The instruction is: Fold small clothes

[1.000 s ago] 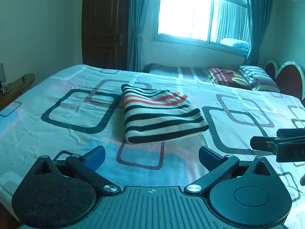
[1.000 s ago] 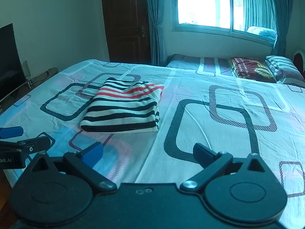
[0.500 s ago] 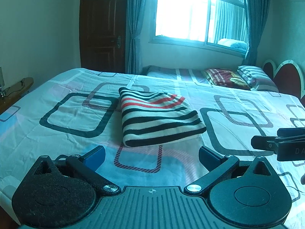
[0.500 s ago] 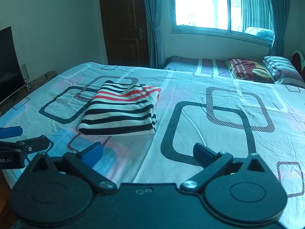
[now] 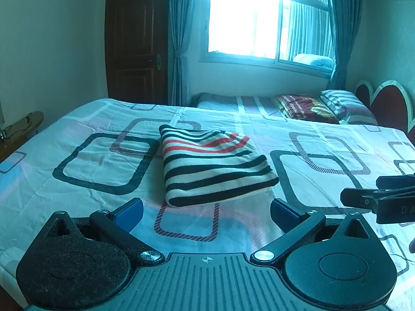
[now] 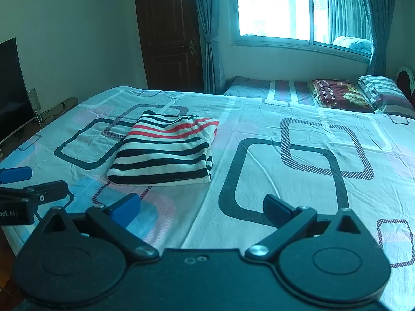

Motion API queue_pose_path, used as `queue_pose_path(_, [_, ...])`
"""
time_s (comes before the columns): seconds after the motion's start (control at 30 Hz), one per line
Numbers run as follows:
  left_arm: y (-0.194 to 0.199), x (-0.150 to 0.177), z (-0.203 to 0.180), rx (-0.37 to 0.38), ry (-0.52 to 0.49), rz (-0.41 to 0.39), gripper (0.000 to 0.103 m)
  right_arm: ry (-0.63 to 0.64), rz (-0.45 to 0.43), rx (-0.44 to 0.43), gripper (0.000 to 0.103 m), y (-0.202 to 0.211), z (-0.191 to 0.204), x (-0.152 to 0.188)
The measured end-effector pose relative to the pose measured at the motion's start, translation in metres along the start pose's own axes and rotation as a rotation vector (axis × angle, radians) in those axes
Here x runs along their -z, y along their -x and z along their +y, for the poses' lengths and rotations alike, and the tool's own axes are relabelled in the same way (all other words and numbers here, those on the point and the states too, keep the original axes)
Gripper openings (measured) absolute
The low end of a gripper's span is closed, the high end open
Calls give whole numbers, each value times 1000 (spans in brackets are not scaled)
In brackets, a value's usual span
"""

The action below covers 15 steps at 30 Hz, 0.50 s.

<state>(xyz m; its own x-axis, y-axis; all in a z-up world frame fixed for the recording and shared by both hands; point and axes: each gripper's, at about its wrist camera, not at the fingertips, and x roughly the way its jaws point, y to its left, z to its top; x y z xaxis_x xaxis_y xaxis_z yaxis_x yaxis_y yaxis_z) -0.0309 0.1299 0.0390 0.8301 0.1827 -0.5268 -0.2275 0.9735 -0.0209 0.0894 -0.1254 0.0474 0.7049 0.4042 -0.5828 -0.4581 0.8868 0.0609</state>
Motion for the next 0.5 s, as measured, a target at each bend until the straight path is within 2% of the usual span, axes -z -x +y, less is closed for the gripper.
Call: queue_pose_path(0.5, [2, -2, 1, 4, -19, -10, 103, 0, -2, 2, 101, -2, 2, -2])
